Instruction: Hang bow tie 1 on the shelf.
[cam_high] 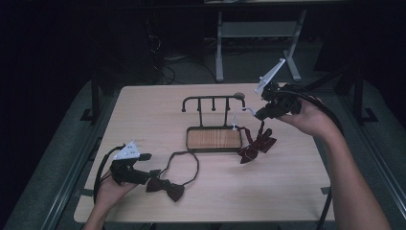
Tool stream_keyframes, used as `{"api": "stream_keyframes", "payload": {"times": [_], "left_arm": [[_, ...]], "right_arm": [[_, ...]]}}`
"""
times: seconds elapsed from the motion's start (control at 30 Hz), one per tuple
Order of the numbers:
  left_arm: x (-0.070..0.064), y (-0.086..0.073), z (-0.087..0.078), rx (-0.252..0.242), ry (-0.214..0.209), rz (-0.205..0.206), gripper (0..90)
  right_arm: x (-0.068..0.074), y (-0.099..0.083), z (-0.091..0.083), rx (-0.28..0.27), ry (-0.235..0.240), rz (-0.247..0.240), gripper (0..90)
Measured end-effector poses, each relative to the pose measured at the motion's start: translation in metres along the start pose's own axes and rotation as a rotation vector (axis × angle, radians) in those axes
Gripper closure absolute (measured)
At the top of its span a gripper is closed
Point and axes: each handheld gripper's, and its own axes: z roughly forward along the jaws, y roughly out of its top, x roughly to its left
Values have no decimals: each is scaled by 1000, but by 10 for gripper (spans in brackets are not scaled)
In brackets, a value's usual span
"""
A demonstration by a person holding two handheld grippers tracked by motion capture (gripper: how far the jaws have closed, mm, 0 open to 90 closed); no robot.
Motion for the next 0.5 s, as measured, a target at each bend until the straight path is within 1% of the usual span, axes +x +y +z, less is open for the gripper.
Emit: {"api": "stream_keyframes", "payload": {"times": [0.2, 0.5], "left_arm": [[0, 0, -1, -2, 1, 1, 269], [1, 0, -1, -6, -1, 0, 269]], "right_arm": [[-10, 5, -1, -2, -6, 15, 876], [-26, 11, 3, 20, -8, 57, 876]]}}
